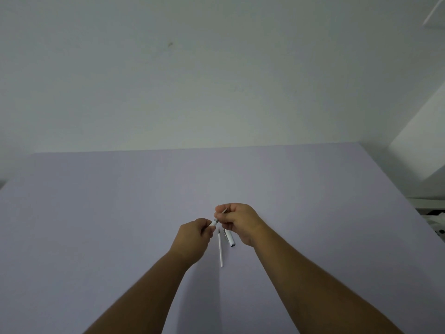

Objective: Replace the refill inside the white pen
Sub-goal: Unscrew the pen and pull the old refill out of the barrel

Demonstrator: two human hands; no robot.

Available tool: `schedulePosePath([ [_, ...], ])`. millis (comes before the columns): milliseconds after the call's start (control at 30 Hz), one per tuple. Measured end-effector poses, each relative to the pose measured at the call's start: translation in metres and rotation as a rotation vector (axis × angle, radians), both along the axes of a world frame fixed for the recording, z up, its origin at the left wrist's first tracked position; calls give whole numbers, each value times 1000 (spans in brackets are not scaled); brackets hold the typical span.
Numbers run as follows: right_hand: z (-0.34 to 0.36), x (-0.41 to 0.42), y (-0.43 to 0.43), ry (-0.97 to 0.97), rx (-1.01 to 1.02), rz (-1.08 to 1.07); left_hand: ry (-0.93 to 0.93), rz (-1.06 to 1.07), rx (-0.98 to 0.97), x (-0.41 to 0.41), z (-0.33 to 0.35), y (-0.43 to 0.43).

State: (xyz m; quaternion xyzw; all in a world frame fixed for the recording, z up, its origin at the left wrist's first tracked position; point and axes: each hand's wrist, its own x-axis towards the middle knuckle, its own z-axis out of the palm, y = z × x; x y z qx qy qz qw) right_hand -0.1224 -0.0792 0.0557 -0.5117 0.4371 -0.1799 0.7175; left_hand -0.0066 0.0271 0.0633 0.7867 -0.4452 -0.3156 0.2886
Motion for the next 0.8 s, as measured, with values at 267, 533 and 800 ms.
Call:
schedulePosePath([
  [267, 1, 0, -1, 38, -7, -8, -14, 10, 5, 1, 2, -1],
  [533, 2, 1, 0, 76, -25, -17, -8, 11, 4, 2, 2, -3],
  [800, 1, 4, 0, 96, -23, -33, 17, 15, 4, 1, 3, -5],
])
